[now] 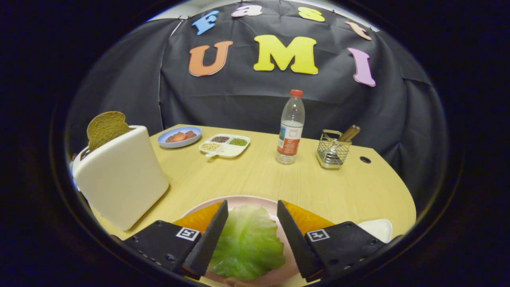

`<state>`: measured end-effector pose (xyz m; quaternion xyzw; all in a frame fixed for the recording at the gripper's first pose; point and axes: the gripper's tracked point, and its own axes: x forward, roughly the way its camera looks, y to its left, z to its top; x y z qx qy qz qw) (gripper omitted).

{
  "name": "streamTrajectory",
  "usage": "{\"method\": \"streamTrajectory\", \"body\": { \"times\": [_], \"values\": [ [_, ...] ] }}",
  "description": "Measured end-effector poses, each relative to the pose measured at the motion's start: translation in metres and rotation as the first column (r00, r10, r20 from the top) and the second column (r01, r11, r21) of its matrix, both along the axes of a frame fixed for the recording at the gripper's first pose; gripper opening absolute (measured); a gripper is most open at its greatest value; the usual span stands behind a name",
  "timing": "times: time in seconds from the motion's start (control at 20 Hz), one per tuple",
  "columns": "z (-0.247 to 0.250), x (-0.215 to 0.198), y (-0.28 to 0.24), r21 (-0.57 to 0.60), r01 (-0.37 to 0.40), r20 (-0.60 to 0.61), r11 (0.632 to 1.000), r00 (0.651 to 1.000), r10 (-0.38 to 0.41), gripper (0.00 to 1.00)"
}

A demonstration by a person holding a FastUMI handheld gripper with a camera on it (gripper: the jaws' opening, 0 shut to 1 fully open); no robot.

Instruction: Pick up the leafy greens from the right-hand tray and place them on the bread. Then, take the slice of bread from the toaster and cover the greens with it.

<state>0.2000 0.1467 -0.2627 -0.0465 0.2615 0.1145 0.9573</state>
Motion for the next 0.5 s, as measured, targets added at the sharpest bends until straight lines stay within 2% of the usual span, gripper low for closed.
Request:
{"method": "streamTrajectory", "body": {
  "times": [0.15, 0.35, 0.5],
  "values": [
    [0.038, -0.023, 0.011, 0.095, 0.006, 0.020, 0.995, 1.000, -0.008, 0.96],
    [0.107, -0.049, 0.024, 0.159, -0.011, 0.104, 0.987, 0.995, -0.006, 0.96],
    [0.148, -0.066, 0.043, 0.154, -0.049, 0.154, 0.987, 0.988, 0.025, 0.96]
  ]
}}
